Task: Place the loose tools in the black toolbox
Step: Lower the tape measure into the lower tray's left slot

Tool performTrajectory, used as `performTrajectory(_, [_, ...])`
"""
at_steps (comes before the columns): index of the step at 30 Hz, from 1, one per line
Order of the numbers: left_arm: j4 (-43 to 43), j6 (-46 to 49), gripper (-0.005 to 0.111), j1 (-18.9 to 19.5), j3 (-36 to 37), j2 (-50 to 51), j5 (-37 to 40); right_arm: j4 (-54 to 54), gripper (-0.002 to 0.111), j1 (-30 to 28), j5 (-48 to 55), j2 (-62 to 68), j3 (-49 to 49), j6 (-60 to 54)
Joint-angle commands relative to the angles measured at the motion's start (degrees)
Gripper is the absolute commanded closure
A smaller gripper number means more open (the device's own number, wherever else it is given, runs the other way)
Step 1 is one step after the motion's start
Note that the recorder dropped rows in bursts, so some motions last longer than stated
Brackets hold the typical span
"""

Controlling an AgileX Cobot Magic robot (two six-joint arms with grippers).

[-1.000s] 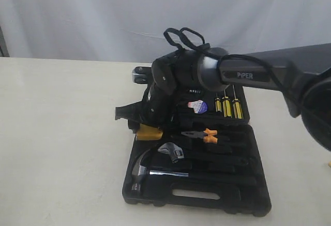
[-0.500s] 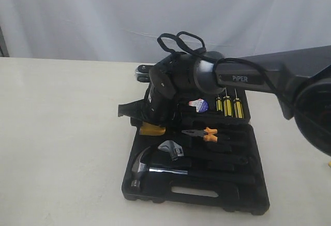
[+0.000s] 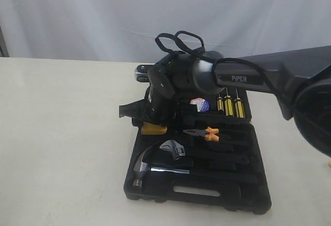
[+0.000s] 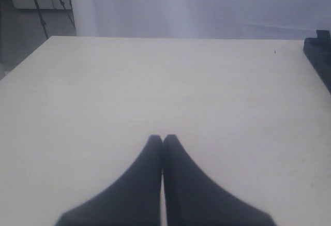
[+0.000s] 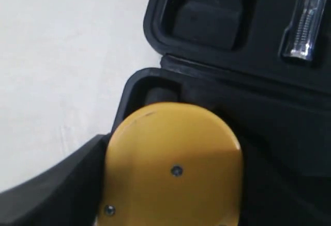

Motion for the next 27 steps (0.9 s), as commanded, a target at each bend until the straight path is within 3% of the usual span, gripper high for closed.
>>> performTrajectory(1, [0.0, -0.1, 0.107, -0.3, 0.1, -0.1, -0.5, -2.6, 0.052, -0.7, 4.6, 0.8, 0.6, -1.8])
performTrajectory(8, [0.0, -0.1, 0.107, -0.3, 0.1, -0.1, -0.5, -2.5, 0.052, -0.7, 6.3, -1.6, 0.6, -4.7])
performTrajectory(14, [0.0, -0.1, 0.107, -0.3, 0.1, -0.1, -0.5, -3.3, 0.023, -0.8, 10.3, -1.5, 0.6, -5.8])
performTrajectory(20, [0.0, -0.1, 0.107, -0.3, 0.1, -0.1, -0.5, -5.0, 0.023, -0.7, 10.6, -3.1, 0.6, -6.5])
performTrajectory(23, [0.0, -0.1, 0.107, -0.3, 0.1, -0.1, -0.5, -5.1, 0.043, -0.7, 10.8, -5.1, 0.6, -7.6])
performTrajectory(27, [0.0, -0.1, 0.107, -0.3, 0.1, -0.1, -0.5, -5.1, 0.087, -0.7, 10.7, -5.8, 0.6, -8.5])
